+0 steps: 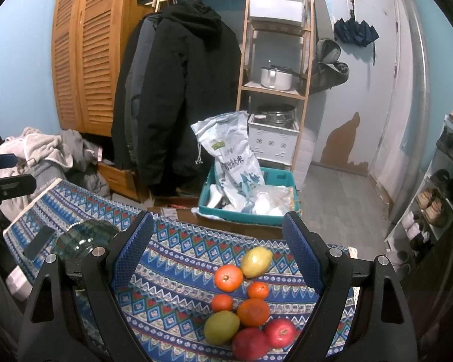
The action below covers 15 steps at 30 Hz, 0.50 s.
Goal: Organize fruits
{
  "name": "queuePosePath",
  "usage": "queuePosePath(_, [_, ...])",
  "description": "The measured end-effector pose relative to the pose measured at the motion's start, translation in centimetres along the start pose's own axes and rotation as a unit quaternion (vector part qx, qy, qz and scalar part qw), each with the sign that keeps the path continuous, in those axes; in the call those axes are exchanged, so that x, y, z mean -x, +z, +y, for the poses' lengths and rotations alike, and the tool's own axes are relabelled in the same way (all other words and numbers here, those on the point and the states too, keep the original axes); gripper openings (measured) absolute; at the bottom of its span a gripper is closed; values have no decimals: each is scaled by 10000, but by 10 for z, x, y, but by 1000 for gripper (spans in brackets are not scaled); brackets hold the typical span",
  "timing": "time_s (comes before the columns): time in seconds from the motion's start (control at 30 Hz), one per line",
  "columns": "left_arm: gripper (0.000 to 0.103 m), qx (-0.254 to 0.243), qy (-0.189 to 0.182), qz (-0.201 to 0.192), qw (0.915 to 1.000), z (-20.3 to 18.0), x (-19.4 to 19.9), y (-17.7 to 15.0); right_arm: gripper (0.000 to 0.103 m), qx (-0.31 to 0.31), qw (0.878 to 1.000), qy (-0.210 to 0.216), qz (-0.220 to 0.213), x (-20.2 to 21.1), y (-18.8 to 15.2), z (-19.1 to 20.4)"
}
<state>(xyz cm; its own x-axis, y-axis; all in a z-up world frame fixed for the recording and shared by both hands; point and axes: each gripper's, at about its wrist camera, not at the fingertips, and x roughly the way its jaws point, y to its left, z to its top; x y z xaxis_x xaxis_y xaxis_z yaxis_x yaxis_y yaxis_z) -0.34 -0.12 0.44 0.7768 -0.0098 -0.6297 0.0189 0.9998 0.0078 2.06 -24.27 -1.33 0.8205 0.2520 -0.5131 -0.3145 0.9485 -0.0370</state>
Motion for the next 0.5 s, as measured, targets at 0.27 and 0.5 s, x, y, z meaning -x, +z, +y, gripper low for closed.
queuePosePath(0.27, [102,-37,-11,8,10000,1,0,-1,86,3,10000,-10,27,0,-1,0])
queuePosePath(0.5, [102,-35,3,11,10000,0,0,-1,86,0,10000,-11,22,0,-1,0])
